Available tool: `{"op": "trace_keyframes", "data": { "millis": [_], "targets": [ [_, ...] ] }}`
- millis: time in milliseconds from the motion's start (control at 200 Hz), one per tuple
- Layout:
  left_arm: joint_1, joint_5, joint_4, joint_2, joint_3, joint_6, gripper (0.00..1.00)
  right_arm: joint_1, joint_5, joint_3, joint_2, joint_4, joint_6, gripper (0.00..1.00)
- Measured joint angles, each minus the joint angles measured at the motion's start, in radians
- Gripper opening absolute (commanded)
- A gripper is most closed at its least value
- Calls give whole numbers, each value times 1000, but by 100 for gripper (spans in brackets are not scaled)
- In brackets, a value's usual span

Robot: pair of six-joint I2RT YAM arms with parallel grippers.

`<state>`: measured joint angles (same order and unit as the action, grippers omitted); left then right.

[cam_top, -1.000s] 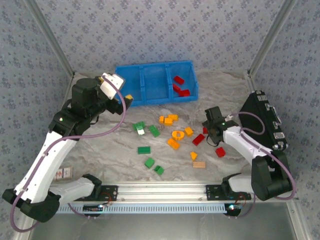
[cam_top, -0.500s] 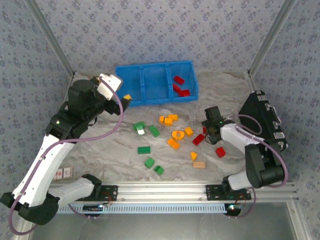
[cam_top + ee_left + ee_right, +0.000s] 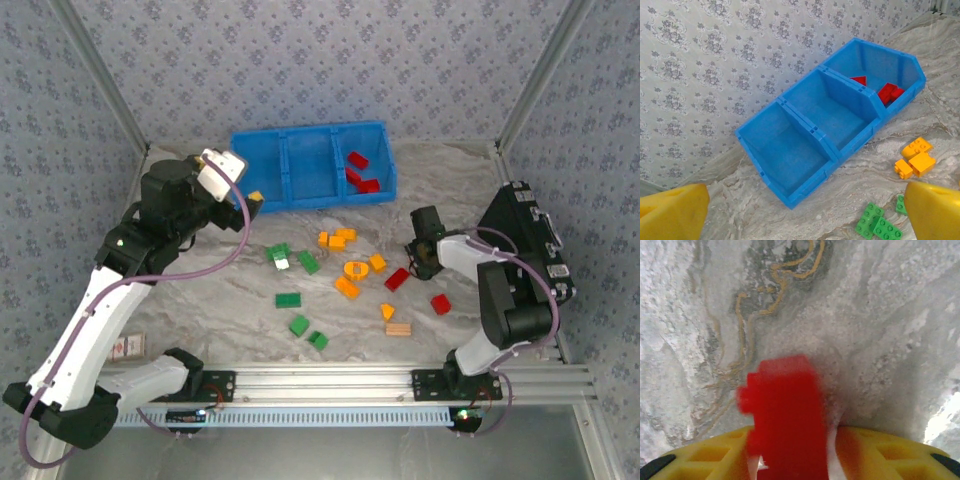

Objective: Sort the legos into containers by color
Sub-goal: Pick up the lego from the middle-right of the table, then place the lego in the container.

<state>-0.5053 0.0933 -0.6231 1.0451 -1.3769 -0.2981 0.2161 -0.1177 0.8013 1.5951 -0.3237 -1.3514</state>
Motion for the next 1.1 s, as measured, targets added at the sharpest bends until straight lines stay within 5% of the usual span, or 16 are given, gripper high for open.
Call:
{"op": "trace_keyframes", "data": {
  "millis": [530,1100],
  "targets": [
    [6,0,2,39,0,-4,100,21,-14,139,74,-149,214,26],
    [21,1,8,50,0,-11,100,187,-80,890,327,-211,740,29]
  ]
}}
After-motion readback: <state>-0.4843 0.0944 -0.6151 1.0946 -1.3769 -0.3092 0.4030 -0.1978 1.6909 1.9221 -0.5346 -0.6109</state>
